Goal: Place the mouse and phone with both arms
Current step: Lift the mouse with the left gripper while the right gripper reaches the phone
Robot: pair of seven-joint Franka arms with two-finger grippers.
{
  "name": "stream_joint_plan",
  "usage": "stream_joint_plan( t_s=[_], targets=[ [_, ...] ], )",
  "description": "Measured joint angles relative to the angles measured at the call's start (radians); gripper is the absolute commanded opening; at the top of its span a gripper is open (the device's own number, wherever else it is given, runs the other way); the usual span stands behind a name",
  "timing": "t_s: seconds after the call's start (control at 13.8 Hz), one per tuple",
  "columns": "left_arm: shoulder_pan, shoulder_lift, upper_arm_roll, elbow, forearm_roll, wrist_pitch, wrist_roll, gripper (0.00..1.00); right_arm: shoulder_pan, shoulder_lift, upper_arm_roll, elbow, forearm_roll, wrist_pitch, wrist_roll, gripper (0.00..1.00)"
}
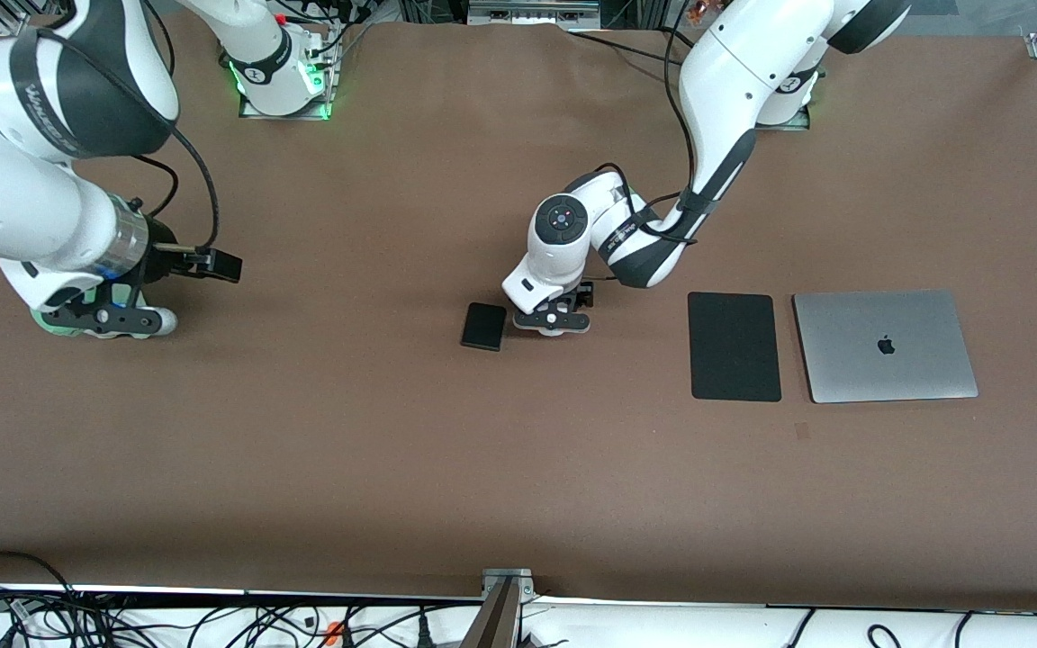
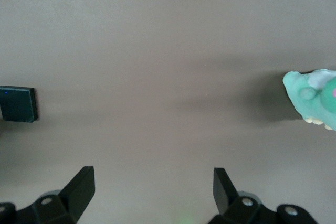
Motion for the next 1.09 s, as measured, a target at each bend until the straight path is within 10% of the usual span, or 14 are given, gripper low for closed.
stream_joint_plan(
  t_s=[0.15, 0.29, 1.09],
  targets=[
    [0.000, 0.006, 0.006, 0.001, 0.000, 0.008, 0.000, 0.87, 0.011, 0.025, 0.000, -0.001, 0.004, 0.031, 0.007, 1.00],
    [0.001, 0.006, 0.010, 0.006, 0.000, 0.008, 0.000, 0.43, 0.027, 0.053, 0.000, -0.001, 0.025, 0.059, 0.017, 1.00],
    [0.120, -0.126, -0.001, 0.048, 0.000, -0.205, 0.020, 0.43, 0.072, 0.167, -0.001, -0.001, 0.036, 0.147, 0.052, 1.00]
  ],
)
